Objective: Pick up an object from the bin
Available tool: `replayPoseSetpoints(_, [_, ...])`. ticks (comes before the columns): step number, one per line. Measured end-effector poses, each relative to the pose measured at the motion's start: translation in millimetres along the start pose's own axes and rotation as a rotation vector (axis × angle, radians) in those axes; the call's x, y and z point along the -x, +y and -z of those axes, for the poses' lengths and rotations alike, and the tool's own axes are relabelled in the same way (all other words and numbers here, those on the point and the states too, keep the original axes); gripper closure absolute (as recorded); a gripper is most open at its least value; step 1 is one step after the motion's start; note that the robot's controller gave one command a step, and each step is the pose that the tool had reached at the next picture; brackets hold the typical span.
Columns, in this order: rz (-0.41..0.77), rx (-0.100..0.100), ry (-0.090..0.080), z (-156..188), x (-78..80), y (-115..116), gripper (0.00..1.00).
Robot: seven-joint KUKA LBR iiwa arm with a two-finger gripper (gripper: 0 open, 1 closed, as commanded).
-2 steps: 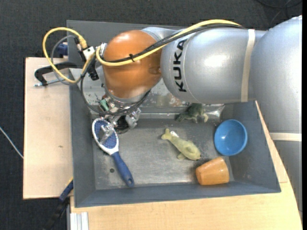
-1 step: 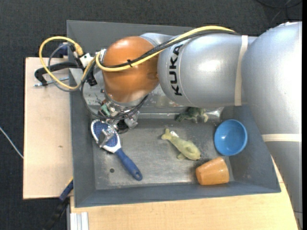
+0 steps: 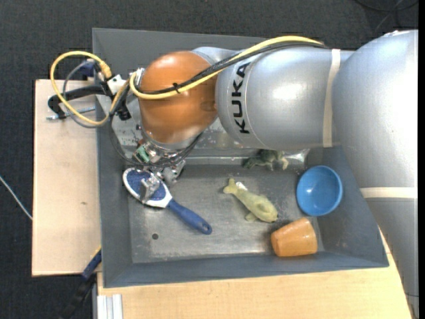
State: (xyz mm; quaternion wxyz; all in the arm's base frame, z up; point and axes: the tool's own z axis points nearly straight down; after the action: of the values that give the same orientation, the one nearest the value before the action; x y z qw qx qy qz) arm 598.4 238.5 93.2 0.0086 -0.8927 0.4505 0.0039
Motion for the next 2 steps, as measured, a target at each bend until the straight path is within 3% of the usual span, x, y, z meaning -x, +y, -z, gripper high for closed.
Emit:
replayPoseSetpoints(1, [0.010,0.001,0.004,3.0,-0.3,1.1,1.00])
replayPoseSetpoints(2, [0.007,0.020,-0.006,-2.2,3.6,5.1,0.00])
